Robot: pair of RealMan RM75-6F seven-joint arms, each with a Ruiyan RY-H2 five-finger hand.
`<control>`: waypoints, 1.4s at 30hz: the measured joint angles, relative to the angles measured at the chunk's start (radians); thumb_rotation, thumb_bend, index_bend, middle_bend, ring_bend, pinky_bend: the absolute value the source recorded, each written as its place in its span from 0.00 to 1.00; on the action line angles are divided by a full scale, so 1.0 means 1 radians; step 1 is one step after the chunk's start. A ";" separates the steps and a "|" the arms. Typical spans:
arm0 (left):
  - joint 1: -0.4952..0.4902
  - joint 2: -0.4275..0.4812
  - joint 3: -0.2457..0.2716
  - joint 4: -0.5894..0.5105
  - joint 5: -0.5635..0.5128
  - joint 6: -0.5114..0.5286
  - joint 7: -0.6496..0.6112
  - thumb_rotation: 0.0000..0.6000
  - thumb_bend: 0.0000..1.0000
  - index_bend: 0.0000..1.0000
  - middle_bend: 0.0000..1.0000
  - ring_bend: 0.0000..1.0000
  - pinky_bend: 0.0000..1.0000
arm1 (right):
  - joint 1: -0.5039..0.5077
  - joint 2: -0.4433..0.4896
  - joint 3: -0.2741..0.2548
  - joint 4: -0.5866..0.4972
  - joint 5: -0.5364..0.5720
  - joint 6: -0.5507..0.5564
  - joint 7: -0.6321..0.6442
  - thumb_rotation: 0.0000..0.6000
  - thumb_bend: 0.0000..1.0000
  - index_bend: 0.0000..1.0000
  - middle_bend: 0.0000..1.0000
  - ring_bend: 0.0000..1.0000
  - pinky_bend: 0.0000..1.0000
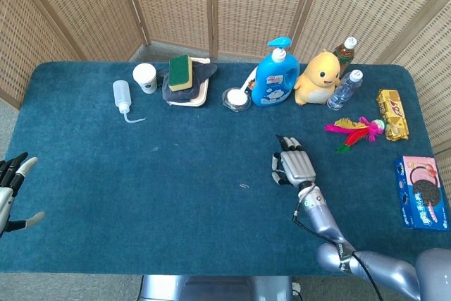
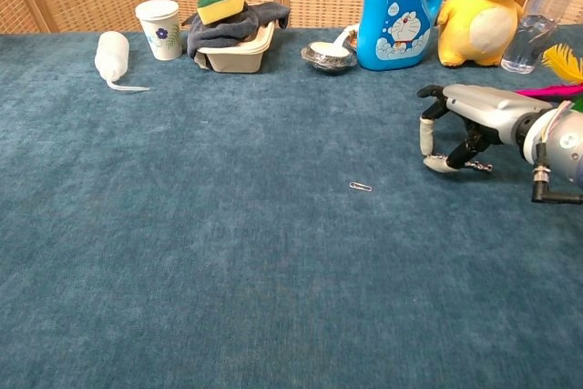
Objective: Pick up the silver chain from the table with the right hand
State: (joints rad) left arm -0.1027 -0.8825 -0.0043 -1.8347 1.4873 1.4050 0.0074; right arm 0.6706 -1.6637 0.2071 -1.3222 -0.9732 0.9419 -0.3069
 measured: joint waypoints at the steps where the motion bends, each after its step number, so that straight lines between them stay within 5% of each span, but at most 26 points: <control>1: 0.000 0.000 0.000 0.000 0.000 0.000 -0.001 1.00 0.22 0.00 0.00 0.00 0.00 | 0.000 0.000 -0.001 0.000 0.000 -0.001 0.000 1.00 0.38 0.56 0.00 0.00 0.00; 15: 0.000 0.001 0.002 0.000 0.003 -0.001 -0.004 1.00 0.22 0.00 0.00 0.00 0.00 | 0.001 0.004 -0.007 -0.003 0.005 -0.003 -0.016 1.00 0.38 0.51 0.00 0.00 0.00; 24: -0.001 -0.001 0.002 -0.001 0.002 -0.004 0.002 1.00 0.22 0.00 0.00 0.00 0.00 | -0.002 0.023 -0.015 -0.016 0.000 -0.012 -0.012 1.00 0.38 0.37 0.00 0.00 0.00; 42: -0.002 -0.001 0.004 -0.003 0.005 -0.006 0.002 1.00 0.22 0.00 0.00 0.00 0.00 | -0.007 0.064 -0.024 -0.080 0.001 -0.001 -0.037 1.00 0.38 0.35 0.00 0.00 0.00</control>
State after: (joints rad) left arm -0.1046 -0.8836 0.0001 -1.8373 1.4923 1.3986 0.0099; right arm 0.6639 -1.6000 0.1827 -1.4018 -0.9723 0.9414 -0.3441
